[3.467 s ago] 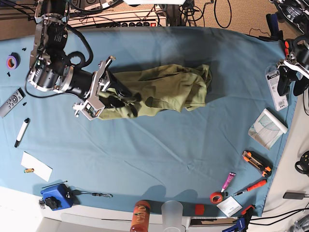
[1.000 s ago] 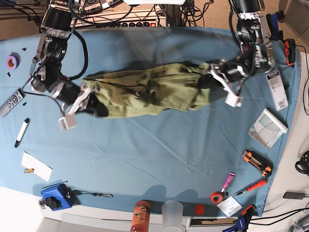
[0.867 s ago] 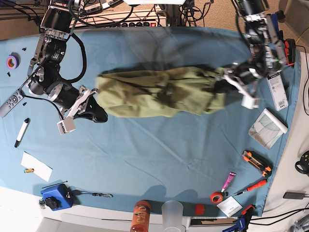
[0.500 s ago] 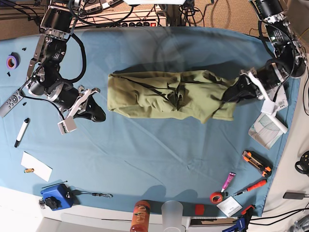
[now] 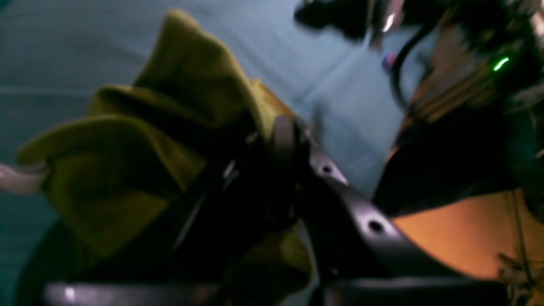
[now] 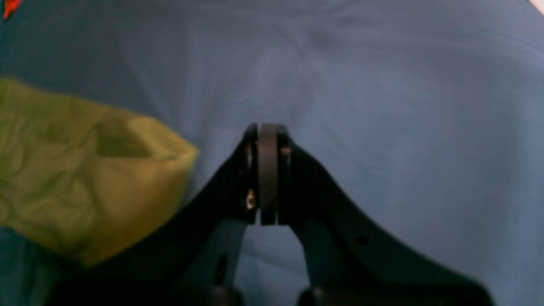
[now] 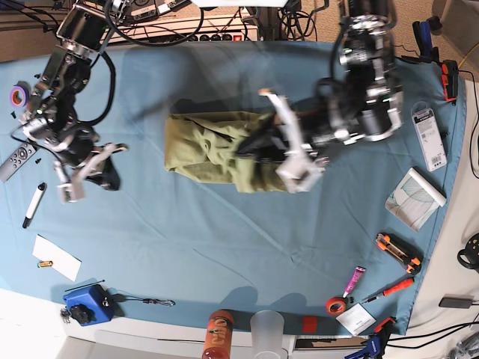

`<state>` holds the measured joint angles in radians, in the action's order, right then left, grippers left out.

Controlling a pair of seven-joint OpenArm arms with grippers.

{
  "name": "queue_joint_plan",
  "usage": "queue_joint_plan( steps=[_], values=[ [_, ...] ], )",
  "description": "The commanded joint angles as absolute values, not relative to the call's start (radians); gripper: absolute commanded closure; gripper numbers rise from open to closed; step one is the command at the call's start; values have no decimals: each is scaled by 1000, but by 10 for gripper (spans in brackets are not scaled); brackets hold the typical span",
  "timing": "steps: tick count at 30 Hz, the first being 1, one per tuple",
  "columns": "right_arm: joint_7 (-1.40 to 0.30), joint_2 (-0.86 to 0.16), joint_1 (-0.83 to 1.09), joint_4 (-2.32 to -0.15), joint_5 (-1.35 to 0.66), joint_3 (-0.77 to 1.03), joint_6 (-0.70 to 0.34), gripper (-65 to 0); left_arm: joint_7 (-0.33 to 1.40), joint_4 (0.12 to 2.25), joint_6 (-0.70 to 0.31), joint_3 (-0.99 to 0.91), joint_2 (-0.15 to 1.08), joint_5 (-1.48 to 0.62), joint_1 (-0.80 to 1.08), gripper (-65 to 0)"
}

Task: Layout the t-shirt on the table in an organized manner, then fold the t-shirt properly
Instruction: 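Grasp the shirt end with the left gripper and fold it over the middle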

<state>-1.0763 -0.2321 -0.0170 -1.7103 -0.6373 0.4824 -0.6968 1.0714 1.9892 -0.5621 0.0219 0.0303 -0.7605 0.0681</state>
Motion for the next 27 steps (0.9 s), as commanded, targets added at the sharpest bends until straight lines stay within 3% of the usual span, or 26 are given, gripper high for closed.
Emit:
queue_joint_plan(
  steps=[1, 6, 16, 17, 19, 21, 24, 27],
  values=[
    [-1054, -244, -33, -1728, -657, 507, -698, 0, 1026, 1987, -543, 69, 22, -725, 44, 0],
    [-1066, -244, -33, -1728, -657, 584, -698, 0, 960, 1887, -385, 279, 22, -500, -16, 0],
    [-1077, -244, -30, -1728, -662, 590, -698, 0, 850, 1800, -296, 459, -42, -251, -52, 0],
    [-1077, -244, -30, -1728, -662, 590, -698, 0, 837, 1783, -300, 465, -42, -243, -53, -15],
    [-1080, -244, -30, -1728, -662, 590, -698, 0, 793, 1759, -350, 469, -42, -242, -53, -170],
    [-1081, -244, -30, -1728, -662, 590, -698, 0, 744, 1752, -375, 469, -43, -242, -53, -277],
    [-1084, -244, -30, -1728, -662, 590, -698, 0, 707, 1762, -375, 468, -64, -253, -59, -301],
    [-1084, -244, -30, -1728, -662, 590, -698, 0, 788, 1819, -380, 468, -100, -360, -83, -301]
  ],
)
